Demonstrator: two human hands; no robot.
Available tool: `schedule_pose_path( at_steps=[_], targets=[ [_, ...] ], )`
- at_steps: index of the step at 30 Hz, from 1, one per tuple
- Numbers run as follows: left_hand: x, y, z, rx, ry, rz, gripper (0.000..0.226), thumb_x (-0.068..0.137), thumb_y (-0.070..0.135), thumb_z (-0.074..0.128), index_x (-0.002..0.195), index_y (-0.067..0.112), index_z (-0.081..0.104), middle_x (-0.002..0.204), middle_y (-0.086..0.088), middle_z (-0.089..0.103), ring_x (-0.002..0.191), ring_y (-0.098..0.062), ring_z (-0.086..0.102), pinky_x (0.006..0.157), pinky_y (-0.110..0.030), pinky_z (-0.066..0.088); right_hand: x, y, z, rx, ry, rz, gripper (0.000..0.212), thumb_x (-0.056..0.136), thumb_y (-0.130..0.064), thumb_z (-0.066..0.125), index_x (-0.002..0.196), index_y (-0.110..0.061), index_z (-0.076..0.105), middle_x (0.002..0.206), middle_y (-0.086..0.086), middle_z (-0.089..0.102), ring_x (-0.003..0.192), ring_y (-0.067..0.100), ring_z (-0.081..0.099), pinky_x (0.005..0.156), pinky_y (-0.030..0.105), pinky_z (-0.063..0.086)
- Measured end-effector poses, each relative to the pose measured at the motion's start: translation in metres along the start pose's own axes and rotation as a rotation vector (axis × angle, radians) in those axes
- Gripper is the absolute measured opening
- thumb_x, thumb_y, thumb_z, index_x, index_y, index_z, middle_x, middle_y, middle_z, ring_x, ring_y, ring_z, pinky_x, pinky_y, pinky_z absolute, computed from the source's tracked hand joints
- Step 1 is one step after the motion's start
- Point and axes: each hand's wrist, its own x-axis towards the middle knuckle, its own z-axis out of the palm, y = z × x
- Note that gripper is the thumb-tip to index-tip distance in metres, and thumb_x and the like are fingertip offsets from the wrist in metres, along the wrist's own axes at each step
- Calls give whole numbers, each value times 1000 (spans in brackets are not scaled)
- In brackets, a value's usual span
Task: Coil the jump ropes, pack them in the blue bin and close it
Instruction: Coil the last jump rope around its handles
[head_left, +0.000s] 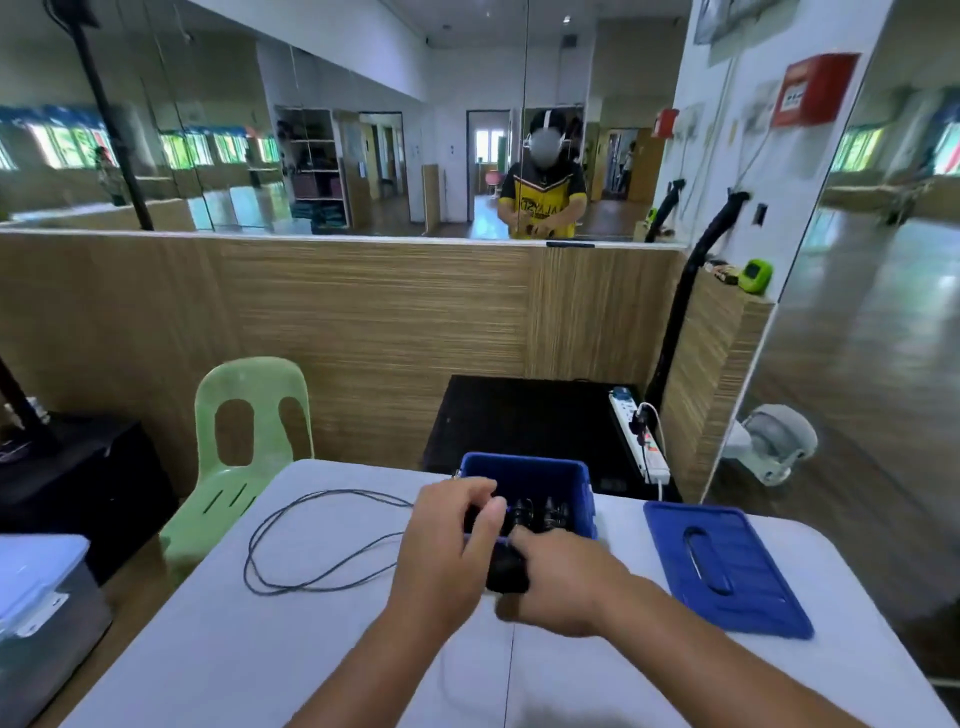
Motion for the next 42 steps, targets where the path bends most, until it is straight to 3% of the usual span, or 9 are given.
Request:
schedule_pose_path(
  at_steps=[3,5,8,13,18,23,27,35,42],
  targets=[
    [13,9,10,103,-378,-131,54,92,69,31,89,28,65,84,9,70,82,-4,63,81,-37,54,-12,1,-9,-207,64,-88,37,70,-57,56,97,-32,60,83,-7,66,78,20,62,71,34,55],
    [11,9,17,83,-498,-256,64,88,80,27,100,33,68,92,8,74,86,-8,68,84,-37,56,-18,4,-13,-302,123,-107,31,69,-54,56,83,-27,61,75,-6,63,73,22,61,70,34,56],
    [11,13,23,-26,-590,-356,61,93,76,33,104,28,69,87,-4,75,64,-14,70,61,-37,60,-27,16,-19,-389,190,-86,39,69,-56,58,91,-24,66,81,-4,66,74,23,63,67,34,55],
    [17,25,32,-24,-468,-297,63,90,76,33,99,27,71,101,7,74,97,-13,68,92,-39,54,-36,19,-36,-426,349,-70,51,75,-63,61,111,-27,54,104,-3,63,99,24,59,78,38,46],
    [26,42,32,-92,-379,-174,37,104,52,41,100,29,70,96,7,73,92,-9,67,90,-38,52,-39,21,-52,-424,451,-65,47,74,-44,67,115,-26,51,109,-3,60,101,22,58,89,40,46],
    [32,44,24,-89,-429,-139,36,98,62,47,112,37,69,100,15,74,94,-1,66,92,-39,54,-35,30,-56,-503,554,-132,49,69,-48,66,111,-26,55,96,-4,61,87,22,61,78,39,49],
    [38,44,13,-46,-519,-135,64,80,82,40,94,29,72,83,9,75,80,-9,68,79,-39,56,-38,30,-60,-501,570,-155,43,73,-43,66,111,-27,54,97,-5,60,87,21,59,77,38,48],
    [47,52,-4,-64,-557,-149,48,95,61,57,68,22,67,50,14,60,46,1,51,51,-15,35,-40,28,-71,-437,622,-171,43,78,-45,62,116,-27,55,104,-7,60,93,19,56,82,36,46],
    [53,63,-16,-257,-536,-76,38,105,38,51,74,20,63,51,15,51,49,0,44,48,-14,33,-40,30,-93,-414,775,-209,42,80,-49,56,114,-25,57,102,-7,61,94,20,57,92,36,43]
  ],
)
